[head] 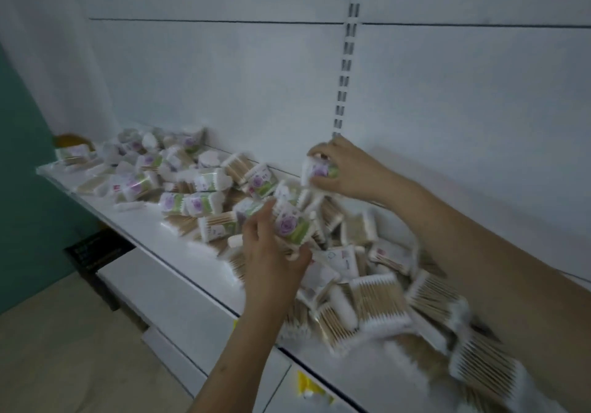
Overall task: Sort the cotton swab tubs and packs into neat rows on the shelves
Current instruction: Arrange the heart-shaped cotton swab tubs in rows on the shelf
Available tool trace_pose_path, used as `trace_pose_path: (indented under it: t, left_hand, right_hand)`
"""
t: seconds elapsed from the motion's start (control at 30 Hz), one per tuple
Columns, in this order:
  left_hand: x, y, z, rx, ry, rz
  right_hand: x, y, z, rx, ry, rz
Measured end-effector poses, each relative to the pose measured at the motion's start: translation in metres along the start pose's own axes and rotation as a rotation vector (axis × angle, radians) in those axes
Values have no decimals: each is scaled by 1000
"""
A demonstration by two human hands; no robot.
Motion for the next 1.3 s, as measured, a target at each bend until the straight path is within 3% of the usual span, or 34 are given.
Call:
trace_pose_path:
  t: [0.2, 0.47, 0.67, 0.93, 1.3]
  left_hand:
    - [-60, -33, 44, 391, -493, 13]
    - [-135, -123, 133, 872, -704, -7]
    - [-195, -202, 164, 975, -798, 20]
    - [-283, -331, 213, 1053, -730, 79]
    - [-417, -554, 309, 1386, -655, 212]
  right_hand:
    - [-6, -114, -109, -184, -14, 136]
    - [-18, -295, -179, -361, -18, 446]
    - [-20, -406, -202, -430, -30, 527]
    - [-18, -586, -256, -623, -4, 600]
    - [-6, -856, -302, -820, -151, 859]
Point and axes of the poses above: each hand's wrist, its own y-axis towards the middle knuckle, its own z-axis out of the palm, x = y × z, the point moved 7 cm from there along y, towards the middle knuckle, and after that the axes turned 7 degrees about -z, right-handed, at the moved point
